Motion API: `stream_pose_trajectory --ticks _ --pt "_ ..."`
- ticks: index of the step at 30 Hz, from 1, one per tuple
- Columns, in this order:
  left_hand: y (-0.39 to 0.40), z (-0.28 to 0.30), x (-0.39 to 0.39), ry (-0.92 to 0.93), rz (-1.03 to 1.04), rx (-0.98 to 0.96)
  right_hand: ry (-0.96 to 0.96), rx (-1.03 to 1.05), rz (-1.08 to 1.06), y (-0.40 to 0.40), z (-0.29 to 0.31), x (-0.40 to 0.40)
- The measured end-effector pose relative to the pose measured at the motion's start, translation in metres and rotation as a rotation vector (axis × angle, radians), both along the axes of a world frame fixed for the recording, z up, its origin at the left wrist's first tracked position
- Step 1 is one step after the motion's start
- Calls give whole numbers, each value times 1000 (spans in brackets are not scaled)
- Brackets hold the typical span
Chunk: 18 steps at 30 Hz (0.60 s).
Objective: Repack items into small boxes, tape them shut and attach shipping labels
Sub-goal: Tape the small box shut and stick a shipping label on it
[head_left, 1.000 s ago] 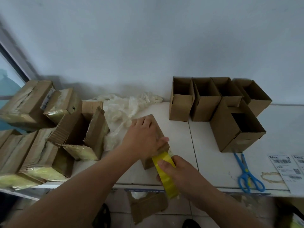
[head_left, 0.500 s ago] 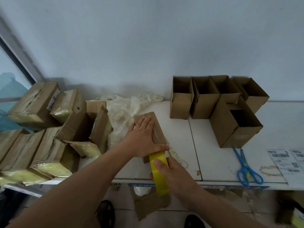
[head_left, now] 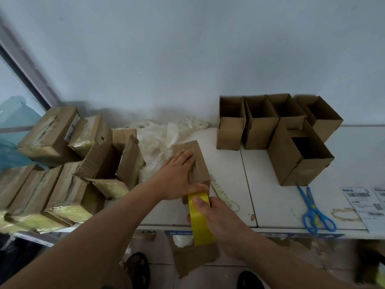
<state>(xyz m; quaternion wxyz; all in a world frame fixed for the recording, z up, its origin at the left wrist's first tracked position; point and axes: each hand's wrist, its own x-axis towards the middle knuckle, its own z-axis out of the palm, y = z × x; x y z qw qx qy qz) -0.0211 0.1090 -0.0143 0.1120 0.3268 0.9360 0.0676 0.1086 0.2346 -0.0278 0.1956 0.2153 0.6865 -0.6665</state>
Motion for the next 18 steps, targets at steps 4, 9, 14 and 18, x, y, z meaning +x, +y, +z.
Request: stream_pose_trajectory --ticks 4,9,14,18 --pt "2 -1 -2 -1 -23 -30 -26 -46 -31 1 -3 0" --pt "5 -3 -9 23 -36 -41 -71 -81 -94 -4 -15 -11" --pt "6 -8 -15 63 -34 31 -106 -130 -113 -2 -20 -20" --pt "4 -11 -16 13 -21 42 -97 -163 -99 0 -21 -20"
